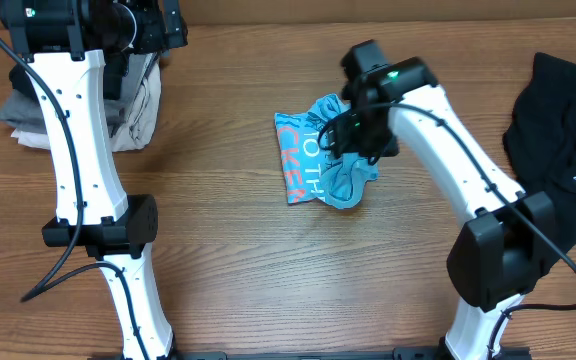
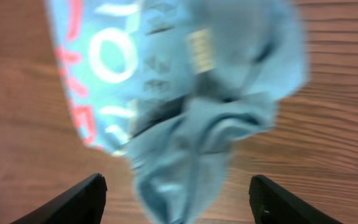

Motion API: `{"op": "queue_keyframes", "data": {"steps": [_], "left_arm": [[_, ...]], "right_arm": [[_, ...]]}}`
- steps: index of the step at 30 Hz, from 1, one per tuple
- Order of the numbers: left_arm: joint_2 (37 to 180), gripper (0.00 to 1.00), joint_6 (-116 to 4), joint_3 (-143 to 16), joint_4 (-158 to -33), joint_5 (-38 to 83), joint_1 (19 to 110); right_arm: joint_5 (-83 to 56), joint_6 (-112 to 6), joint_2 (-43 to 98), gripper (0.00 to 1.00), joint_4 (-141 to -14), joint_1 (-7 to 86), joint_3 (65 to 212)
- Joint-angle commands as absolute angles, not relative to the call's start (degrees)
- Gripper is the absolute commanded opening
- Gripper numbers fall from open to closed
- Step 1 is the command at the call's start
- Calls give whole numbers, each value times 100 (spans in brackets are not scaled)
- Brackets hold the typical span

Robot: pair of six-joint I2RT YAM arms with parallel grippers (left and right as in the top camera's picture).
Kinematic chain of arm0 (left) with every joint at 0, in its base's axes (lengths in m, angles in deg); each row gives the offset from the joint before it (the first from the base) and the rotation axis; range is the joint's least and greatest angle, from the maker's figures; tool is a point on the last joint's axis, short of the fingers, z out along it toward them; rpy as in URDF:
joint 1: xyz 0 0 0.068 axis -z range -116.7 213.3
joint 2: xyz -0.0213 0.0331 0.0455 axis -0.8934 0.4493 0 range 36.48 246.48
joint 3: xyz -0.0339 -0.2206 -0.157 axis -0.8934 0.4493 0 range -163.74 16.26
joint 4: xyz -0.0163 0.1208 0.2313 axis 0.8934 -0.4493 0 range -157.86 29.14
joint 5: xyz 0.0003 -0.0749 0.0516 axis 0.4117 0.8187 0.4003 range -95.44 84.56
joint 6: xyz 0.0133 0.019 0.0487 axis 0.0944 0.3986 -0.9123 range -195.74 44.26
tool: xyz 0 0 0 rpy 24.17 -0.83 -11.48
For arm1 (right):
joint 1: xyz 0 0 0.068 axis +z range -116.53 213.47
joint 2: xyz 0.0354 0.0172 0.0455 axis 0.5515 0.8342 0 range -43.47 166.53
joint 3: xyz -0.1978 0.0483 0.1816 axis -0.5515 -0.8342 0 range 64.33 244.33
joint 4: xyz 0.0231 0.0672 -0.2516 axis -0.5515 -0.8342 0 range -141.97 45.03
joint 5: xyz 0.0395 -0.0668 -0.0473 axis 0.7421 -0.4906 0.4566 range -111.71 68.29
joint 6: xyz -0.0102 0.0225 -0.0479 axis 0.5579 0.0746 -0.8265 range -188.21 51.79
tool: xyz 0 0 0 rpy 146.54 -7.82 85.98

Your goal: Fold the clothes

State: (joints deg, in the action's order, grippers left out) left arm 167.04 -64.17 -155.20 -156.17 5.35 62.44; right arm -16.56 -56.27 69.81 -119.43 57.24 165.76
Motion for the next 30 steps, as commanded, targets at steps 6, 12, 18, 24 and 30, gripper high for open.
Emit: {"op": "queue_keyframes", "data": {"steps": [6,12,18,24,30], "left_arm": [[16744,99,-6550,-15432,-15599,441,6220],[16744,100,-6552,-15269,-15588,288,6220],[16744,100,-6550,-15078,-15547,292,6220],[16746,99,-6616,-15030,-15523,290,6220],[16748,100,-6616,-15030,-15501,290,6220]], "right_arm": [[-1962,-5137,7059,67,-11600,5861,15429],[-2834,-4696,7055,62,-11925,5612,15378],[-2837,-4696,7055,56,-11571,5361,14788],[-2830,-4691,7055,55,-11123,4858,14178],[-2474,-5139,6865,56,-11344,4362,14882]]}}
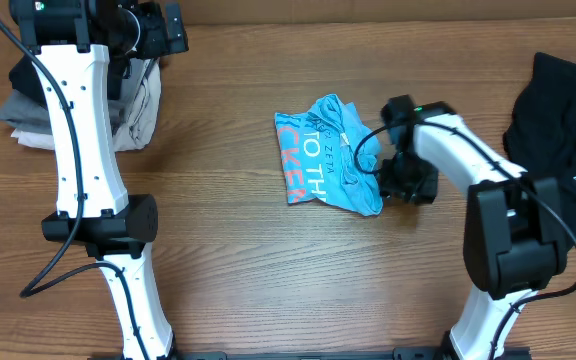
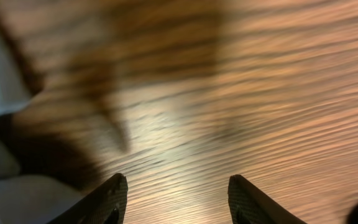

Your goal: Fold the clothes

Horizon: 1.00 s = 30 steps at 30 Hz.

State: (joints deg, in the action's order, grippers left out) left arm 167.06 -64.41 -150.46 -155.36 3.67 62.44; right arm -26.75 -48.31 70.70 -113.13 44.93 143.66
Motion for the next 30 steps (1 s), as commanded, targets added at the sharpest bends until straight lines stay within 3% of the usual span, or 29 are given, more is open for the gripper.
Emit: {"op": "queue_keyframes", "data": {"steps": [1,8,14,30], "left_arm": [[16748,100,-6616,-15028,-15496,290,6220],[16752,100,-6614,-15028,-15442,290,6220],[16757,100,-6614,-15028,-15407,290,6220],[16763,100,-6614,-15028,-15376,268,6220]], "right_arm": [[-2410,-5233,6814,56,-11372,4351,15064],[-2142,-6007,6646,60,-11162,4705,16141],[-2271,-6510,6795,60,-10330,5215,16141],[-2629,-7104,7647,49,-9630,5396,16132]]}}
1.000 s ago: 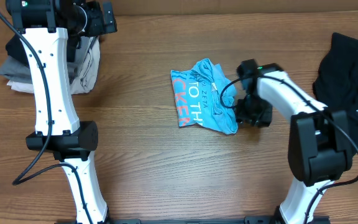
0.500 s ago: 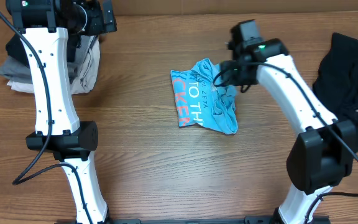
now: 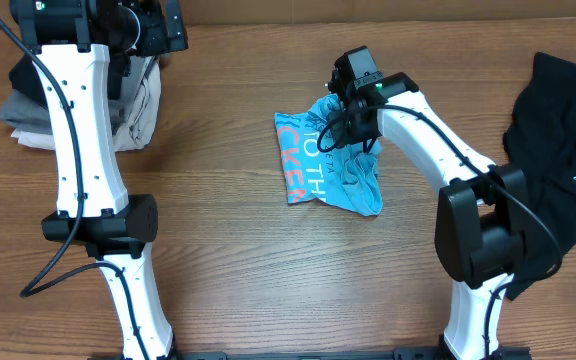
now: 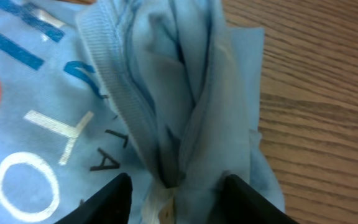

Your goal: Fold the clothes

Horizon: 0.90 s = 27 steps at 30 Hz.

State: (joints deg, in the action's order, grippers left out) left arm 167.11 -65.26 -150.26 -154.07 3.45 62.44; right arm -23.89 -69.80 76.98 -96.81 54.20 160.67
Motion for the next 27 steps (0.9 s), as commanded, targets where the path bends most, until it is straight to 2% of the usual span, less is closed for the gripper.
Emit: {"op": "queue_keyframes", "data": {"steps": [1,4,12,14,15,16,19,27], "left_arm": [[16763,100,-6614,-15028,-15376,233,6220],[16763,100,-6614,-15028,-15383,150,6220],[16763,100,-6614,-15028,-15374,144,6220],[16765,100,-6614,-15028,-15372,144,6220],[16765,100,-6614,-15028,-15372,144,6220],[16768,100,-6614,-15028,-15372,144,6220],[16768,100,-6614,-15028,-15376,144,6220],[16803,100,-6616,-15028,-15477,192,6242]], "right_arm": [[-2708,-7104,7647,39,-9635,5389,16124],[-3302,-6921,7649,4,-9635,5315,16001],[-3508,-6691,7652,4,-9598,4679,15851],[-3272,-6691,7652,12,-9571,4417,15851],[-3116,-6691,7652,31,-9571,4286,15851],[-2946,-6691,7652,41,-9582,4205,15853],[-2345,-6693,7645,61,-9709,4065,15923],[-1145,-6580,7492,81,-10780,4028,16895]]}}
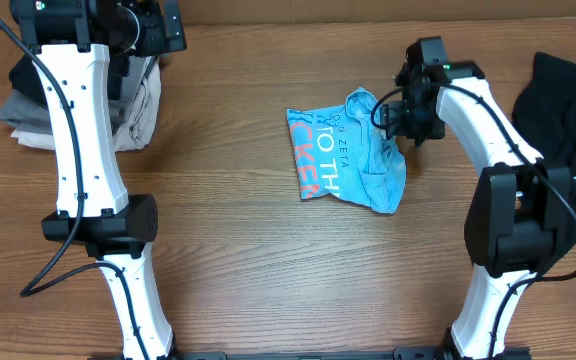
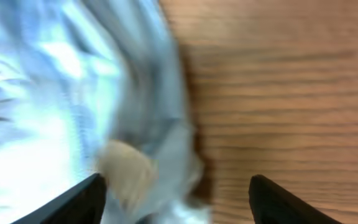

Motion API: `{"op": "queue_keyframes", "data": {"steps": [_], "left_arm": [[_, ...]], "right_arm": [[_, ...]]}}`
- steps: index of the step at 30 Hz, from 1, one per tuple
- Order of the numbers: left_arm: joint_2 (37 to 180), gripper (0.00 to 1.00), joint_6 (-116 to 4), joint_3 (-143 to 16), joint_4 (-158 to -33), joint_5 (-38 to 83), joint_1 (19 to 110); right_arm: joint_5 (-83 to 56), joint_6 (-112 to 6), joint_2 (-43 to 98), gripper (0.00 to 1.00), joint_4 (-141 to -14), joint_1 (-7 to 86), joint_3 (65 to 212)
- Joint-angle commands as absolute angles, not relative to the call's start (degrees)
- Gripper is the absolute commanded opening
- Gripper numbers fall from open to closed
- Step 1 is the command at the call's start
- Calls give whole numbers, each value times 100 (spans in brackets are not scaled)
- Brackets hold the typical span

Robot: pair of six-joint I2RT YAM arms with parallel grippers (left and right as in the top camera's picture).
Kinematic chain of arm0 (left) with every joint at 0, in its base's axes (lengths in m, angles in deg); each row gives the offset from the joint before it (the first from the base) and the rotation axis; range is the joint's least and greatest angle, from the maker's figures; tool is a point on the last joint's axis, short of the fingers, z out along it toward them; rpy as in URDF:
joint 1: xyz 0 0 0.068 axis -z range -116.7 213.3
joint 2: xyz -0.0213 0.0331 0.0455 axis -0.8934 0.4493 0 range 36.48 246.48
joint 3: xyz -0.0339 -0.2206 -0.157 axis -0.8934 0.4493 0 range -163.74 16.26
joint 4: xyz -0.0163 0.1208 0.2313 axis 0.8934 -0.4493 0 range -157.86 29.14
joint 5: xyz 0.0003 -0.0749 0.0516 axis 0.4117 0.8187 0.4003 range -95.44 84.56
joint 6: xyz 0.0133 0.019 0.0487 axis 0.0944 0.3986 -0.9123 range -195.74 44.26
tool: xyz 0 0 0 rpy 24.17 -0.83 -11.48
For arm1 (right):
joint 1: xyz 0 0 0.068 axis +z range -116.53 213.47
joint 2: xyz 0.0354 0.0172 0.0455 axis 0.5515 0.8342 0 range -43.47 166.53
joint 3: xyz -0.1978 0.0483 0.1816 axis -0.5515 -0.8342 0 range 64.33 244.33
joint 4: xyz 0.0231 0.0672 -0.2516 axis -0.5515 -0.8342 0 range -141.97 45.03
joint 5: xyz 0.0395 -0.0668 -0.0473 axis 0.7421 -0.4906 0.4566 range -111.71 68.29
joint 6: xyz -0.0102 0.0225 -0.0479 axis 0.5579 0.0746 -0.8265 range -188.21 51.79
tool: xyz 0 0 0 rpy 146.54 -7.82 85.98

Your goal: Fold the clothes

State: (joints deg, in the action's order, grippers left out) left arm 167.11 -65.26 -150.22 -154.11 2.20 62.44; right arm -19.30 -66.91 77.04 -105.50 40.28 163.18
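Note:
A light blue T-shirt (image 1: 343, 155) with red and white lettering lies crumpled mid-table, its right side bunched. My right gripper (image 1: 400, 122) is at the shirt's upper right edge. In the right wrist view that gripper (image 2: 176, 208) stands open. The blurred blue cloth (image 2: 55, 93) fills the left side and reaches in between the fingers (image 2: 82, 202). A pale tag shows near the left finger. My left gripper (image 1: 158, 28) hangs at the far left over a pile of clothes, and its jaws cannot be made out.
A grey and beige pile of clothes (image 1: 28, 115) sits at the far left. A black garment (image 1: 563, 120) lies at the right edge. The wooden table (image 1: 268, 260) is bare in front of the shirt.
The right gripper has gone from the shirt's top edge to its upper right edge, and its fingers stand wider apart. The shirt lies a little further right. The left arm is unchanged.
First the right gripper was open over the bunched right part of the shirt. Then it was low by the shirt's lower right edge, over bare wood. Then it stood at the collar with its fingers closer together. Now it is open at the right, the shirt shifted right.

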Motion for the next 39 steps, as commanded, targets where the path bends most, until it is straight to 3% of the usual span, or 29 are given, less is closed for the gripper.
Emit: {"op": "queue_keyframes", "data": {"steps": [1,4,7,15,22,30,39], "left_arm": [[16818,100,-6616,-15028,-15516,205,6264],[16866,100,-6688,-15008,-15713,329,6379],[16914,97,-6966,-14847,-15765,659,6688],[16927,96,-7422,-13253,-15427,600,8180],[16927,97,-7905,-11061,-14187,603,9321],[16927,100,-7964,-9590,-12869,445,9516],[16934,100,-7962,-8517,-11927,-1638,9402]], "right_arm": [[-1036,-6523,7472,84,-10876,4001,16981],[-749,-6492,7394,88,-11178,3862,17184],[-773,-6344,7363,100,-11272,3621,17210],[-721,-6070,7365,100,-11289,2596,17201],[-723,-6073,7365,100,-11326,2353,17193],[-727,-6094,7367,100,-11366,2353,17153],[-725,-6094,7370,100,-11390,2353,17153]]}}
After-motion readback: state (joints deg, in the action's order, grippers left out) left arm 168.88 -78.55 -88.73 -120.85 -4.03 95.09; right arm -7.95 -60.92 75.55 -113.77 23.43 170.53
